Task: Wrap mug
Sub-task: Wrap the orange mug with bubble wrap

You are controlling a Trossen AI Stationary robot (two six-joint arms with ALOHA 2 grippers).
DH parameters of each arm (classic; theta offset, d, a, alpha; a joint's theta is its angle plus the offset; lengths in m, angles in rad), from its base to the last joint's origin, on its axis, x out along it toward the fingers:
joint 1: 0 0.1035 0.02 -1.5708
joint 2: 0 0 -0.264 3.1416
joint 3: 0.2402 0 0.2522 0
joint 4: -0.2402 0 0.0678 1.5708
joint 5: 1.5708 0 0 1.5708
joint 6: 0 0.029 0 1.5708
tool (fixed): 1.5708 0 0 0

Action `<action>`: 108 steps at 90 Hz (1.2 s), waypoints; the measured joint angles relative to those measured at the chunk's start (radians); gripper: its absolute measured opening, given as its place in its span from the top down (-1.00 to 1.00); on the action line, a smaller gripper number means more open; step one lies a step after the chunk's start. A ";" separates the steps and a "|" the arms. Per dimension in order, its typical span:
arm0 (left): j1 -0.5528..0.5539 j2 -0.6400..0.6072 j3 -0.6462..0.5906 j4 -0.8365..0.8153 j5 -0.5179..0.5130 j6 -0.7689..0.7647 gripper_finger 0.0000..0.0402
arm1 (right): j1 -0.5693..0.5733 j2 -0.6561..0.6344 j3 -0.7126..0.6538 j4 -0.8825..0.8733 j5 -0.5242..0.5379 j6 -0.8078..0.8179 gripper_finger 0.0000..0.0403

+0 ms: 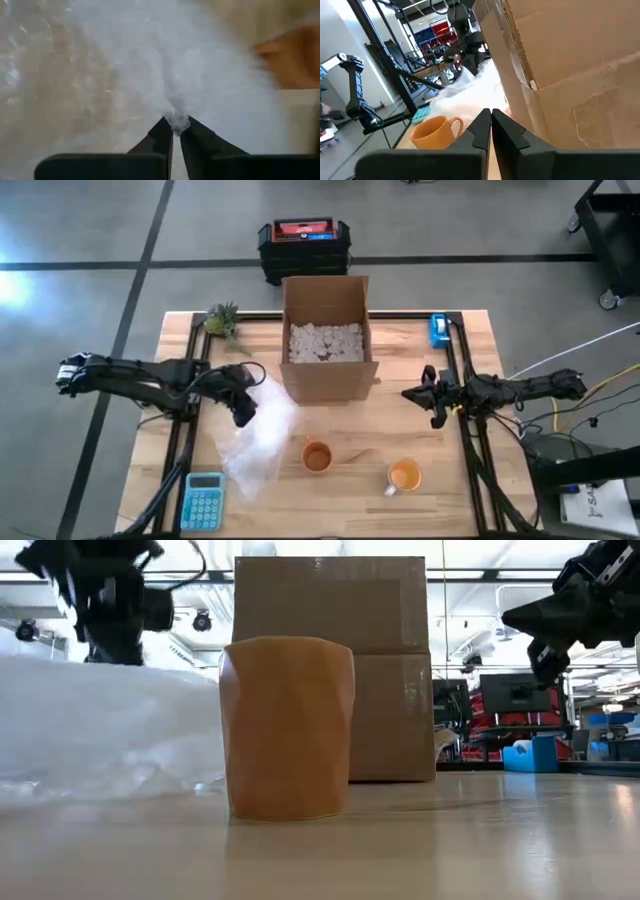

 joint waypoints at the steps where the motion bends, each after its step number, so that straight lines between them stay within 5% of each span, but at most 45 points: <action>1: -0.002 0.000 0.009 0.001 0.009 0.002 0.97 | 0.000 0.000 0.000 0.002 0.000 -0.003 1.00; 32: -0.076 0.083 0.147 0.227 0.068 0.057 1.00 | 0.002 0.108 0.088 0.117 -0.028 -0.089 1.00; 72: -0.077 0.427 0.244 0.578 0.067 0.166 1.00 | 0.002 0.634 0.545 -0.123 -0.024 -0.286 0.97; 108: -0.077 0.504 0.318 0.534 0.044 0.190 1.00 | 0.040 1.109 0.831 -0.155 -0.052 -0.304 0.07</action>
